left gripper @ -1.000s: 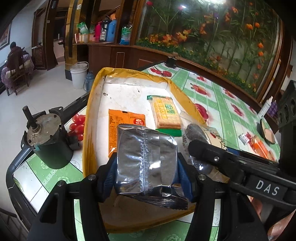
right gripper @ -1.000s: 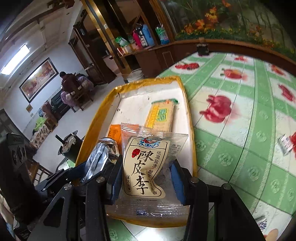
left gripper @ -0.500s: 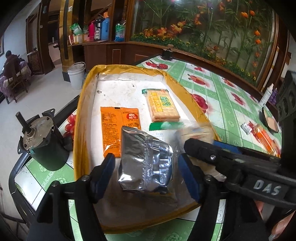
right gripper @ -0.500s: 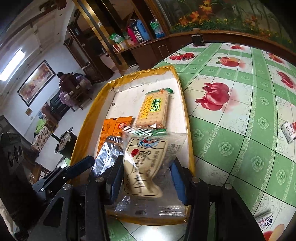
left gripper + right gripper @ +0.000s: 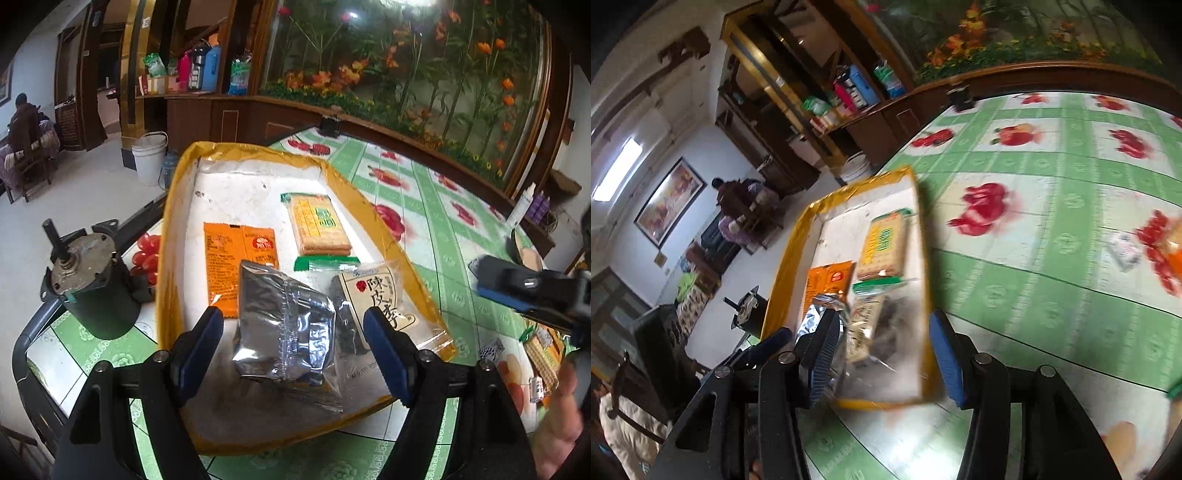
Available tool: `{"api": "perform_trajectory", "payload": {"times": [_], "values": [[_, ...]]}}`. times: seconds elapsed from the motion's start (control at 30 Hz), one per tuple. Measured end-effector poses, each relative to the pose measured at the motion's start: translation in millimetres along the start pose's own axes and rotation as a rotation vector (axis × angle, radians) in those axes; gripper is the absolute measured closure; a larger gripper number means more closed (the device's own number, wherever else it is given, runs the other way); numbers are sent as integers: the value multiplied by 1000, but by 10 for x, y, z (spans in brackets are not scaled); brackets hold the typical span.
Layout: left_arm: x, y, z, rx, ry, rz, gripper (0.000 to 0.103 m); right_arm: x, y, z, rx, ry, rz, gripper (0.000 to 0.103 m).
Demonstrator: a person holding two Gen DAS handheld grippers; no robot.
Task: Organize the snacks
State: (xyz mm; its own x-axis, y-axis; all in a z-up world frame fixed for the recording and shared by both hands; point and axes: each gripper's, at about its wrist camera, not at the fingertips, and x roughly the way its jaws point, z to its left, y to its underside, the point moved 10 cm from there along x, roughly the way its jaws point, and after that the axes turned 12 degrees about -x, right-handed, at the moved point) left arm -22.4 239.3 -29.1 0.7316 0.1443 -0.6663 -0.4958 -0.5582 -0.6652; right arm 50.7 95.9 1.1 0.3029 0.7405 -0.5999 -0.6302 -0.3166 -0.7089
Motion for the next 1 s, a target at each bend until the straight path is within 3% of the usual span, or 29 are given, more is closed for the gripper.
{"api": "perform_trajectory", "payload": {"times": [0.23,0.47,0.53,0.63,0.77,0.83,0.9,1.0], "values": [[-35,-7,-52,6,32,-13,22,-785,23,-556,63,62,-99,48],[-242,-3,-227,80,78,-106,22,-1340,369,-1307,151,166,-112,48],[-337,54,-385,102,124,-108,22,-1439,461,-1462,194,174,-113,48],[-395,227,-835,179,232,-40,22,-1545,535,-1662,248,208,-108,48],[-297,566,-1430,328,297,69,22,-1629,577,-1777,266,274,-85,49],[-173,749,-1647,386,308,126,25,-1668,615,-1802,258,307,-69,51],[-32,910,-1798,432,305,179,35,-1672,633,-1795,250,311,-59,52],[153,996,-1928,451,308,241,41,-1654,673,-1777,232,315,-36,52]]}}
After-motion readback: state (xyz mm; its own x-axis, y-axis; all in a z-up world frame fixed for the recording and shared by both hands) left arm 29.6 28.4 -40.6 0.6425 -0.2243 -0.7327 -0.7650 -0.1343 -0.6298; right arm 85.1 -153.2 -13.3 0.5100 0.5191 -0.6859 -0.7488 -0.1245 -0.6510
